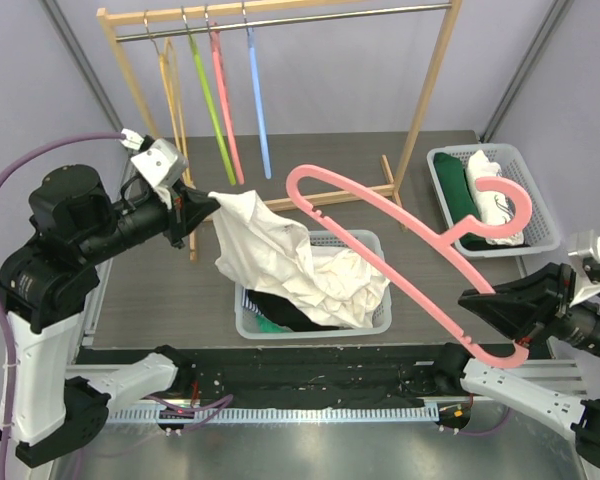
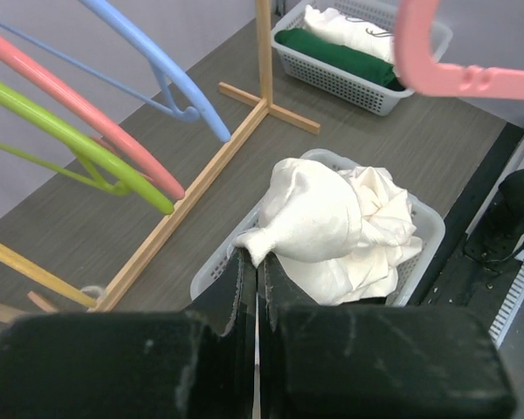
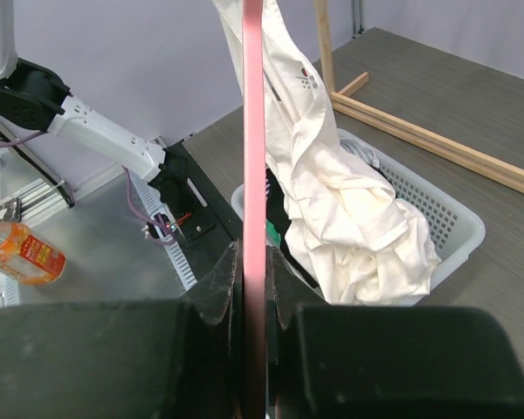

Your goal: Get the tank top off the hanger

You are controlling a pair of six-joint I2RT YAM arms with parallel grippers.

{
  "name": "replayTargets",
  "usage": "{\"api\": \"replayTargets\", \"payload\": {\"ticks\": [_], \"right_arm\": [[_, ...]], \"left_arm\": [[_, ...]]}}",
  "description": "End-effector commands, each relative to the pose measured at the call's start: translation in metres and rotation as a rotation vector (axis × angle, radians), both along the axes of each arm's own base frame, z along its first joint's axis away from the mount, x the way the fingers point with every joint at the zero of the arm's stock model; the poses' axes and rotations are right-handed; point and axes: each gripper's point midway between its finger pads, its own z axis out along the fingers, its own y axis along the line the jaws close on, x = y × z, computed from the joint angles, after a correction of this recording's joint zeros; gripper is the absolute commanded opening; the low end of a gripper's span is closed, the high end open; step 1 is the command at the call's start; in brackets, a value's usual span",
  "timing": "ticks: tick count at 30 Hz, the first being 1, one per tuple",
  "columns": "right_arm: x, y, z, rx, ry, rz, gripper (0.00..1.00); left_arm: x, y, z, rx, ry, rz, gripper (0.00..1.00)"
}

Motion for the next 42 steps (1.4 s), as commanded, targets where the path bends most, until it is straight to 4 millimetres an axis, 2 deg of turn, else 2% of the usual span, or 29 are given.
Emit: {"api": "replayTargets", "payload": {"ticks": [1,3,7,9,11,12,13,15,16,18,20,21,23,24,25,29,32,35,40,42], "right_arm": [[-0.002,-0.015,0.01,0.074,0.021,-0.063,0.01],[-0.001,-0.021,0.017,0.104,0.004,-0.087,0.01],[0.024,-0.023,0.023,0.103,-0.014,-0.198,0.01],[0.044,-0.015,0.019,0.059,-0.002,-0.259,0.01],[0.062,-0.013,0.015,0.02,0.013,-0.336,0.01],[0.077,-0.002,0.007,-0.038,0.038,-0.361,0.01],[0.085,-0.001,0.003,-0.062,0.051,-0.392,0.01],[0.107,0.006,-0.003,-0.123,0.077,-0.468,0.01],[0.114,0.008,-0.005,-0.133,0.092,-0.498,0.01],[0.125,0.005,-0.002,-0.142,0.09,-0.56,0.01],[0.135,0.007,-0.001,-0.157,0.095,-0.602,0.01],[0.139,0.003,0.0,-0.157,0.094,-0.639,0.01],[0.145,0.004,0.004,-0.159,0.093,-0.666,0.01],[0.148,0.0,0.006,-0.156,0.087,-0.694,0.01],[0.15,0.001,0.009,-0.155,0.083,-0.703,0.01],[0.159,0.0,0.014,-0.159,0.073,-0.748,0.01],[0.167,0.007,0.01,-0.192,0.078,-0.763,0.01],[0.174,0.012,0.005,-0.225,0.081,-0.777,0.01],[0.183,0.012,0.0,-0.275,0.07,-0.814,0.01],[0.186,0.017,-0.001,-0.282,0.075,-0.804,0.01]], "left_arm": [[0.02,-0.001,0.007,-0.023,-0.023,0.054,0.0],[0.021,-0.01,-0.003,-0.02,0.022,0.016,0.0],[0.02,-0.034,-0.022,-0.008,0.118,-0.087,0.0],[0.022,-0.049,-0.029,0.024,0.14,-0.125,0.0],[0.019,-0.058,-0.022,0.052,0.105,-0.148,0.0],[0.027,-0.065,-0.026,0.078,0.111,-0.147,0.0],[0.027,-0.067,-0.022,0.1,0.08,-0.155,0.0],[0.029,-0.076,-0.032,0.155,0.082,-0.159,0.0],[0.032,-0.08,-0.047,0.197,0.107,-0.163,0.0],[0.028,-0.087,-0.062,0.236,0.125,-0.191,0.0],[0.026,-0.091,-0.089,0.276,0.152,-0.224,0.0],[0.027,-0.091,-0.116,0.314,0.196,-0.224,0.0],[0.027,-0.093,-0.131,0.317,0.212,-0.213,0.0],[0.025,-0.093,-0.154,0.346,0.253,-0.214,0.0],[0.027,-0.095,-0.158,0.347,0.234,-0.201,0.0],[0.042,-0.089,-0.205,0.447,0.267,-0.091,0.0],[0.051,-0.082,-0.252,0.597,0.324,-0.022,0.0],[0.041,-0.079,-0.285,0.694,0.415,-0.032,0.0],[0.033,-0.077,-0.314,0.767,0.418,-0.097,0.0],[0.027,-0.073,-0.334,0.807,0.431,-0.12,0.0]]}}
